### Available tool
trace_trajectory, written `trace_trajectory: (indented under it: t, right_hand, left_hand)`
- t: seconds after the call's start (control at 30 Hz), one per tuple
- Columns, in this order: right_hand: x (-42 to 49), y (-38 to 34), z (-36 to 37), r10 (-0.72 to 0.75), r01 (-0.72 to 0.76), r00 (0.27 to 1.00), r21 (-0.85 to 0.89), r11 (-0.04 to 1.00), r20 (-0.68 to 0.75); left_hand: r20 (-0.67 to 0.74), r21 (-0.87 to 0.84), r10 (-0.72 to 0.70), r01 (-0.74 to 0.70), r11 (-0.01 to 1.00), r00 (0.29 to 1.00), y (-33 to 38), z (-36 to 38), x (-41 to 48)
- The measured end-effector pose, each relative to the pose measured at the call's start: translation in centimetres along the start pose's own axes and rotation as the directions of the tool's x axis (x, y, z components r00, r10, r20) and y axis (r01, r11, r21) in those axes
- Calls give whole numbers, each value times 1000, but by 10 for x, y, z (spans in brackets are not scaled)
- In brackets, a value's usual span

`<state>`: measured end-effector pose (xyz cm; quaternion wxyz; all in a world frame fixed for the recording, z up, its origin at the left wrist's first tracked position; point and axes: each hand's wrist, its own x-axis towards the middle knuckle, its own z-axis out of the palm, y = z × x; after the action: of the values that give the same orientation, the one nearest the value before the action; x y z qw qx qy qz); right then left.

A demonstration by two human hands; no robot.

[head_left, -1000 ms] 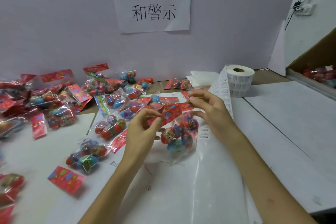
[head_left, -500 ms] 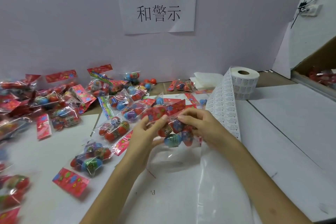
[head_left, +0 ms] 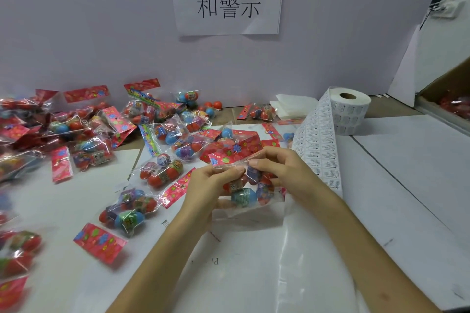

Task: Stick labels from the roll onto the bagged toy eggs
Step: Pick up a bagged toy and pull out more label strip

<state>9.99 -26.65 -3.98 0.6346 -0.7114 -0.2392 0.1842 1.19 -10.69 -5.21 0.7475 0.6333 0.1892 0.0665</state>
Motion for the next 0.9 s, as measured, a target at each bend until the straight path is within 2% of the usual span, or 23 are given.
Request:
trace_trajectory:
  t: [0.3, 0.57, 0.73, 0.9]
  right_hand:
    - [3, 4, -3, -20, 20, 1000, 14, 1000, -4]
    - [2, 3, -3, 13, -6, 999, 141, 990, -49]
    - [1, 1, -4, 13, -4, 998, 155, 988, -58]
    - [2, 3, -2, -36, 59, 989, 162, 985, -142]
  left_hand:
    - [24, 46, 17, -18, 999, 1000, 0, -1, -2]
    - [45, 61, 20, -22, 998, 999, 1, -1, -1]
    - [81, 26, 39, -41, 999, 996, 1, -1, -4]
    - [180, -10, 1, 1, 1000, 984, 5, -8, -3]
